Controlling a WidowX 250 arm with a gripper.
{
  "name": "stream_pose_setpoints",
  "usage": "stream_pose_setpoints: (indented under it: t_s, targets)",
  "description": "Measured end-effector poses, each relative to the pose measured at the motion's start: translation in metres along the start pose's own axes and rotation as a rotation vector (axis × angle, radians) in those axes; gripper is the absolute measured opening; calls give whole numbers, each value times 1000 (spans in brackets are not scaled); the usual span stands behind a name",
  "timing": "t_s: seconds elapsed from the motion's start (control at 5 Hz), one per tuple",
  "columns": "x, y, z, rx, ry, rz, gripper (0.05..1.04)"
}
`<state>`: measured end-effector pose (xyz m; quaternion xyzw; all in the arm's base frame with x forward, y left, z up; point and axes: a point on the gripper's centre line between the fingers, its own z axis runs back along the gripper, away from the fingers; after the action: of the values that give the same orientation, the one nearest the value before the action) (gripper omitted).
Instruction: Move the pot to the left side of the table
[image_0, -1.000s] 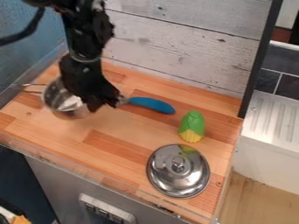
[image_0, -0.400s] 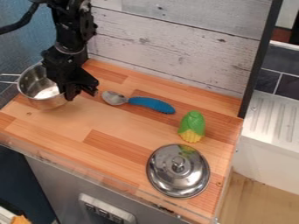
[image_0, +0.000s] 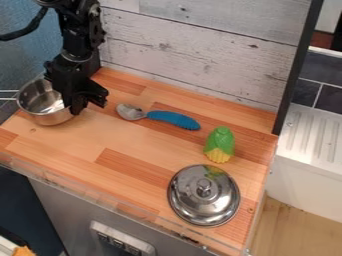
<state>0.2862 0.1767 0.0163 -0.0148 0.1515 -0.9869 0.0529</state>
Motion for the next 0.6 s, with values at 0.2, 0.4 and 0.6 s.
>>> stream_pose_setpoints:
  t_s: [0.2,0.4,0.6]
  targets:
    - [-3,-1,-9,12,-14,7,79]
    - [-6,-2,-9,35,-3,-9,97]
    - [-6,-4,-10,50,5,-10,288]
